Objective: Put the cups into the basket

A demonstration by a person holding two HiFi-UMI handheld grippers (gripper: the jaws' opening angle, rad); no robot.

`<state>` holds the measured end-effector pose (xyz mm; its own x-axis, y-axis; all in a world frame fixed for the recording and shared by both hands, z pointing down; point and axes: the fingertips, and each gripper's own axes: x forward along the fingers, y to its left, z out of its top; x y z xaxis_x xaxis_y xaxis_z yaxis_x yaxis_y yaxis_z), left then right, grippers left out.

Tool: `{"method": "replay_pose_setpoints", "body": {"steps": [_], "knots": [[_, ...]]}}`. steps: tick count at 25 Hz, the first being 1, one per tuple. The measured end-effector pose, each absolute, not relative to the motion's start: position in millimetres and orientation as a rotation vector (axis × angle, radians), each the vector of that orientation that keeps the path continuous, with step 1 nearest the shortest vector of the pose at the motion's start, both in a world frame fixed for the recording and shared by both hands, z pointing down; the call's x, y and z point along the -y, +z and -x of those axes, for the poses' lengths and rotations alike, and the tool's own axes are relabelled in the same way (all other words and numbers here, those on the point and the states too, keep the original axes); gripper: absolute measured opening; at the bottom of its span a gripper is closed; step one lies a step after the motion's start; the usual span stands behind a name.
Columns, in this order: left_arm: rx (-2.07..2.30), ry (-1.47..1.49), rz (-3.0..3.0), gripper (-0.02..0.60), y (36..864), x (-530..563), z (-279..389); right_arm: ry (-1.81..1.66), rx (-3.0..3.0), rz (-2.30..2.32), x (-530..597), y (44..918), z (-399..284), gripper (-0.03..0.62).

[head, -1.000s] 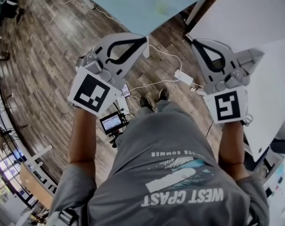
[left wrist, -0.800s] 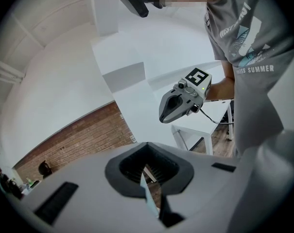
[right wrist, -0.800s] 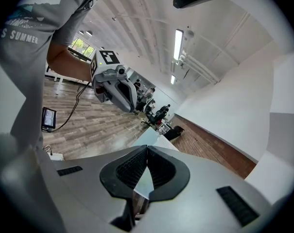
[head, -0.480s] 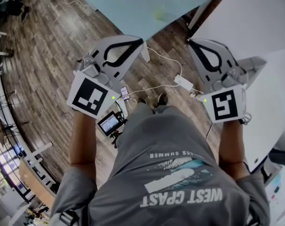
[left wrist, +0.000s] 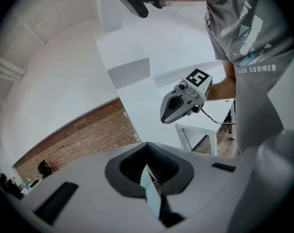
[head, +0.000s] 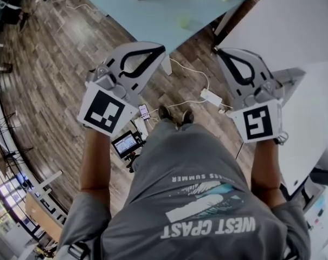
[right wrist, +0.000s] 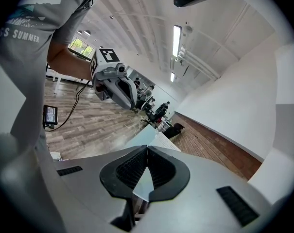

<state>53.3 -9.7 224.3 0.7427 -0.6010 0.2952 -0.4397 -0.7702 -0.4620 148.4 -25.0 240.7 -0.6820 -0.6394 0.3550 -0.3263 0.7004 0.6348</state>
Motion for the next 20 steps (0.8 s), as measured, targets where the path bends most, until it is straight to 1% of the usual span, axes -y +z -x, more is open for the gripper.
{"method": "replay_pose_setpoints", "body": {"steps": [9, 16, 20], "knots": [[-0.754, -0.567, 2.597, -0.003, 224.7, 40.3, -19.2, -0.728, 2.295, -0.793, 52.9, 237.9, -115.4, 0.014], [-0.758, -0.563, 2.609, -0.003, 226.1, 61.7, -15.5, -0.715, 2.297, -0.778, 72.4, 240.3, -111.2, 0.014], [-0.765, -0.589, 2.61, -0.003, 230.4, 74.2, -29.2, -0.705, 2.31, -0.769, 88.3, 243.5, -124.0, 0.014]]}}
